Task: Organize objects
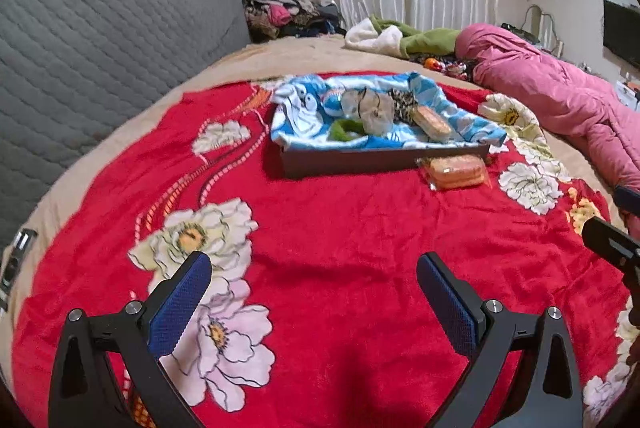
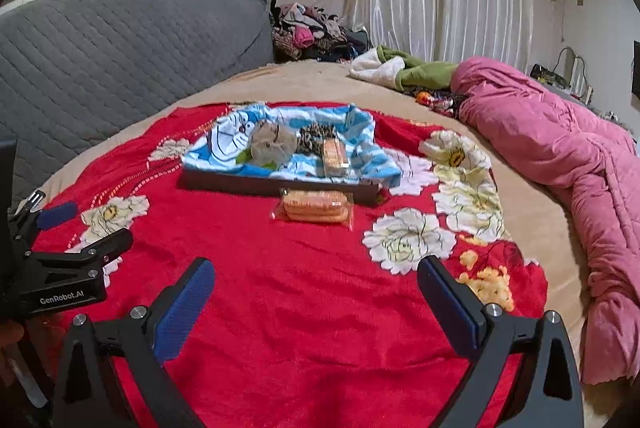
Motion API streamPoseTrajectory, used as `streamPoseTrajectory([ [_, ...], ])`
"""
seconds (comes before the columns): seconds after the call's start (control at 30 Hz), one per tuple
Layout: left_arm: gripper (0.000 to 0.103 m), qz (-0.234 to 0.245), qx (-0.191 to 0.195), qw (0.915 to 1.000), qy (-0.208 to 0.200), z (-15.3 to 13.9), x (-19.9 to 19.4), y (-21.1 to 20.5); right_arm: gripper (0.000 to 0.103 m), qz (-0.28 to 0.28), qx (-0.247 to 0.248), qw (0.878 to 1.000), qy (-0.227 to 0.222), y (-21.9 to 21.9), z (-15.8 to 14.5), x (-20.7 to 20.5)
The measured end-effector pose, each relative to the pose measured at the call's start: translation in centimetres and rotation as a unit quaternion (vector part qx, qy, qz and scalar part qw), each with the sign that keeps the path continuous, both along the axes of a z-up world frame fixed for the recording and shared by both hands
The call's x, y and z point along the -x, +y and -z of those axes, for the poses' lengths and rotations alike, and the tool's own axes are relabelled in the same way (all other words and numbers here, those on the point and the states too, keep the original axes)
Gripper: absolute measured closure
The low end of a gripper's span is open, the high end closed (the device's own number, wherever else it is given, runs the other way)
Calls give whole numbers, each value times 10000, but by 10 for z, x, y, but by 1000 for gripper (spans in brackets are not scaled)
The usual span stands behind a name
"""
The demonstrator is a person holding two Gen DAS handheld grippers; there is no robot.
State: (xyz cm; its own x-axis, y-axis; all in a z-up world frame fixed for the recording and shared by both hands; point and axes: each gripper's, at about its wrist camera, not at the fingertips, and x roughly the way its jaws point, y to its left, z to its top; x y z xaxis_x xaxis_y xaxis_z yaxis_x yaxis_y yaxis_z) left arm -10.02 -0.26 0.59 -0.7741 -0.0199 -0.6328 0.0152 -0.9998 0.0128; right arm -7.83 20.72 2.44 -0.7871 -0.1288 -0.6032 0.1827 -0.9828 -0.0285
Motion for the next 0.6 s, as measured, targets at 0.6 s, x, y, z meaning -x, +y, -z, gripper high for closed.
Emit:
streamPoseTrajectory([
  [0.6,1,-16,-226,9986,-475,54,24,-10,1,140,16,9985,-535,13,56,19],
])
